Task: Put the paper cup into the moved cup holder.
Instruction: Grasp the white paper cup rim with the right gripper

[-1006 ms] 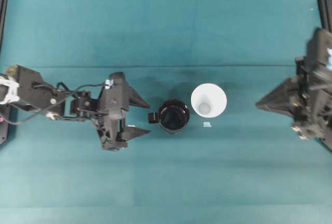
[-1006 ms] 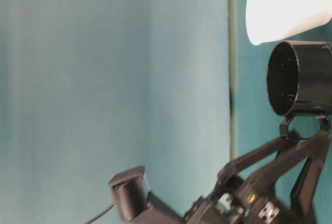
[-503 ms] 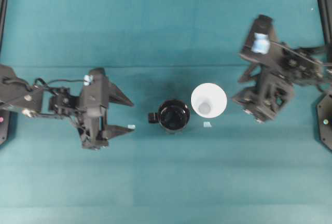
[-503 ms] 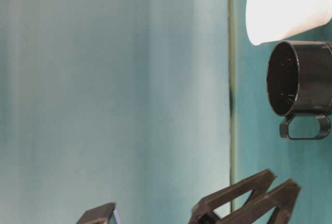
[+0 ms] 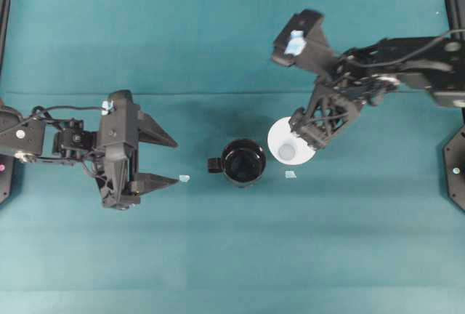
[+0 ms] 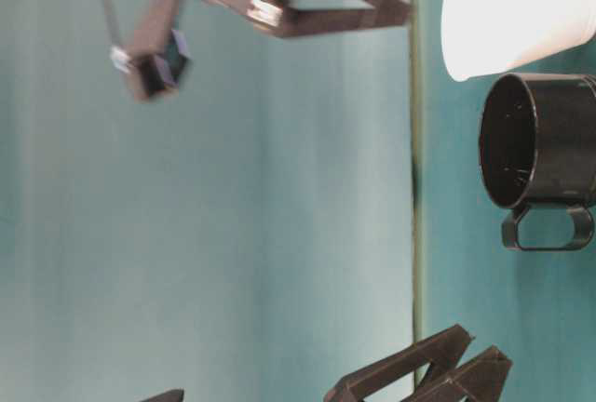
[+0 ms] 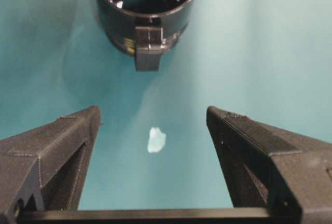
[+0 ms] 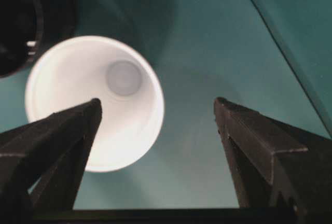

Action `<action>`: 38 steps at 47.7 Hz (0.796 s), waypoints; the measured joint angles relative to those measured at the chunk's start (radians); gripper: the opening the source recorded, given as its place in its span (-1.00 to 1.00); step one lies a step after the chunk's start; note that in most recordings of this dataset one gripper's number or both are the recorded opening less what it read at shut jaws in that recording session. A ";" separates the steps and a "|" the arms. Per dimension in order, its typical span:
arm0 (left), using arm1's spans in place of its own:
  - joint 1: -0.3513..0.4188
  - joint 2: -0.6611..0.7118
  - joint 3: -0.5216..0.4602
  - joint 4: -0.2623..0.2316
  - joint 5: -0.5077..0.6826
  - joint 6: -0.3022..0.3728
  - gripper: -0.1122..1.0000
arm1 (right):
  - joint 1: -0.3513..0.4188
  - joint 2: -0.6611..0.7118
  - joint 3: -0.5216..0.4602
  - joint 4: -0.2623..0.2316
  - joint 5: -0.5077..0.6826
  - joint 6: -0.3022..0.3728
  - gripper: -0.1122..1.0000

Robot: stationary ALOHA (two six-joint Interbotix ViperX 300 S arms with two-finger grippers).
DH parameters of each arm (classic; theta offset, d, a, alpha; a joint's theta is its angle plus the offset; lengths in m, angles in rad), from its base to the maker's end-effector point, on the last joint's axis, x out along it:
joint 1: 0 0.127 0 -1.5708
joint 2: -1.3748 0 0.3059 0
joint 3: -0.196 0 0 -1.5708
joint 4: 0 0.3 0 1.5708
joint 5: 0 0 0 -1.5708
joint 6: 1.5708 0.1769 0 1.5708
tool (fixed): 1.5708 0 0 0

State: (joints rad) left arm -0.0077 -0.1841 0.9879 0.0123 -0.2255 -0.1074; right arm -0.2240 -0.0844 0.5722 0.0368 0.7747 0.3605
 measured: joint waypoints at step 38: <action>-0.008 -0.008 0.009 0.000 0.000 -0.015 0.74 | 0.002 0.083 0.091 0.005 -0.138 0.029 0.72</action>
State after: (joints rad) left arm -0.0153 -0.1917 0.9971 0.0123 -0.2255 -0.1227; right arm -0.2224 -0.0015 0.6627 0.0414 0.6366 0.3896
